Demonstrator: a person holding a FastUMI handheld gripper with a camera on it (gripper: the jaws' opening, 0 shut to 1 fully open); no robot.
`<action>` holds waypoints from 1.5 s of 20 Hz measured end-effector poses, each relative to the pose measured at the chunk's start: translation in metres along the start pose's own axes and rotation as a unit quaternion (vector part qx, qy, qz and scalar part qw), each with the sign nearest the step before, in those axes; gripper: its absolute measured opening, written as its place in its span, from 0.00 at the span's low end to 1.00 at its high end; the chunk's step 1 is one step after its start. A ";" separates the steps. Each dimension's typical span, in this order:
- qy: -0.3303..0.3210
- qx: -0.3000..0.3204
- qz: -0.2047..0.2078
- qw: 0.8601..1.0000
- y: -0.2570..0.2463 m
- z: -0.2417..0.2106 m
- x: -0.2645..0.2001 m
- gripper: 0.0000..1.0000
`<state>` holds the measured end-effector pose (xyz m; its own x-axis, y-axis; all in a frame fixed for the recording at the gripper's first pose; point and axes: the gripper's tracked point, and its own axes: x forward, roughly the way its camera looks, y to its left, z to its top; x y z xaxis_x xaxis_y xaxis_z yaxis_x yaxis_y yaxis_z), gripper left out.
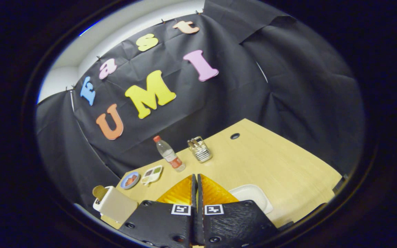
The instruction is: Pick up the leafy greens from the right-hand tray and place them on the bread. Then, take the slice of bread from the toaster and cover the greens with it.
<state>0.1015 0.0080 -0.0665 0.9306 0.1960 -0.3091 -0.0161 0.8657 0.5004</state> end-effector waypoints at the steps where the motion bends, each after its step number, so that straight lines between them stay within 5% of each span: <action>1: 0.001 -0.003 0.010 1.000 0.014 -0.004 0.001 0.00; 11: 0.051 -0.003 0.122 0.991 0.158 -0.081 0.031 0.00; 16: 0.091 0.013 0.149 0.984 0.186 -0.129 0.048 0.00; 30: 0.117 0.047 0.034 0.991 0.078 -0.170 0.100 0.00</action>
<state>0.1313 0.1736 -0.1959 0.8183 0.3635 -0.4453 -0.0313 0.8017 0.5969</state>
